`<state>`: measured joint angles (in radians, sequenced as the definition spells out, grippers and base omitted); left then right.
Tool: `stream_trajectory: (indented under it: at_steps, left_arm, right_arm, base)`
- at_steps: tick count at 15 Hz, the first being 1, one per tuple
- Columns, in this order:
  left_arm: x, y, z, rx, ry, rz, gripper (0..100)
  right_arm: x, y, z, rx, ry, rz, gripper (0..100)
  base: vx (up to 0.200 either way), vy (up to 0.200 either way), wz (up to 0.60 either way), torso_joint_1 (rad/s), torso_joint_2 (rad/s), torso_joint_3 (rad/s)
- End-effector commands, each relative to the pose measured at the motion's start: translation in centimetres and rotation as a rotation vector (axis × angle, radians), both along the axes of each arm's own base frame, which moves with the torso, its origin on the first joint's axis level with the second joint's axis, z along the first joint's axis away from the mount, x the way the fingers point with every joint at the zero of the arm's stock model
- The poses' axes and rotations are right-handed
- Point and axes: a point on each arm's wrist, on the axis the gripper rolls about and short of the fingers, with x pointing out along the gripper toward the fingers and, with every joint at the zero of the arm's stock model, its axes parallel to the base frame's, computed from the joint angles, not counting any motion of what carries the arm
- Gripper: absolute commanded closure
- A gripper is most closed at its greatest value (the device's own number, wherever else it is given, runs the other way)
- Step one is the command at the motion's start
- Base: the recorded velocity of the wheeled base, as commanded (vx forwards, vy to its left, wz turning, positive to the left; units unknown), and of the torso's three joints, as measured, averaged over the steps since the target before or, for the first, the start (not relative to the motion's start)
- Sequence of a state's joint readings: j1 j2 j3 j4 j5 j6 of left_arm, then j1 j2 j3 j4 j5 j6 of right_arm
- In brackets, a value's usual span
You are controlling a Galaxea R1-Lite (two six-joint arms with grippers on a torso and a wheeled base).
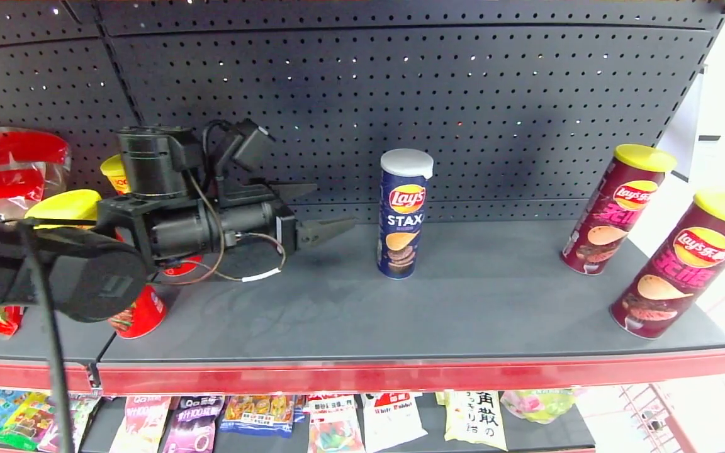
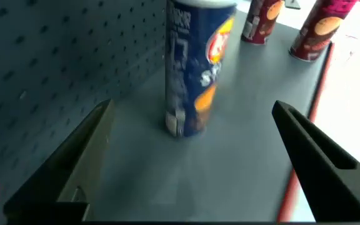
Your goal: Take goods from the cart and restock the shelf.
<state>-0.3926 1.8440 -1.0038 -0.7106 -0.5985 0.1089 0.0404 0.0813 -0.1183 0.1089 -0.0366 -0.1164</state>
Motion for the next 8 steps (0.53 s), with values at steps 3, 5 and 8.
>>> stream_trajectory:
  at_steps: [3, 5, 8]
  left_arm:
    - [2.9, -4.1, -2.1, -0.004, 0.023, -0.066, 0]
    - [4.0, -4.9, -2.2, -0.014, 0.012, -0.064, 0]
    - [5.4, -5.7, -2.6, -0.020, -0.001, -0.064, 0]
  right_arm:
    - [0.1, 0.0, -0.4, -0.001, 0.012, -0.002, 100]
    - [0.1, 0.0, -0.5, -0.001, 0.014, -0.002, 100]
    - [0.1, 0.0, -0.5, -0.001, 0.016, -0.002, 100]
  base:
    - [0.000, 0.000, 0.00, 0.000, 0.00, 0.000]
    - [0.000, 0.000, 0.00, 0.000, 0.00, 0.000]
    - [0.000, 0.000, 0.00, 0.000, 0.00, 0.000]
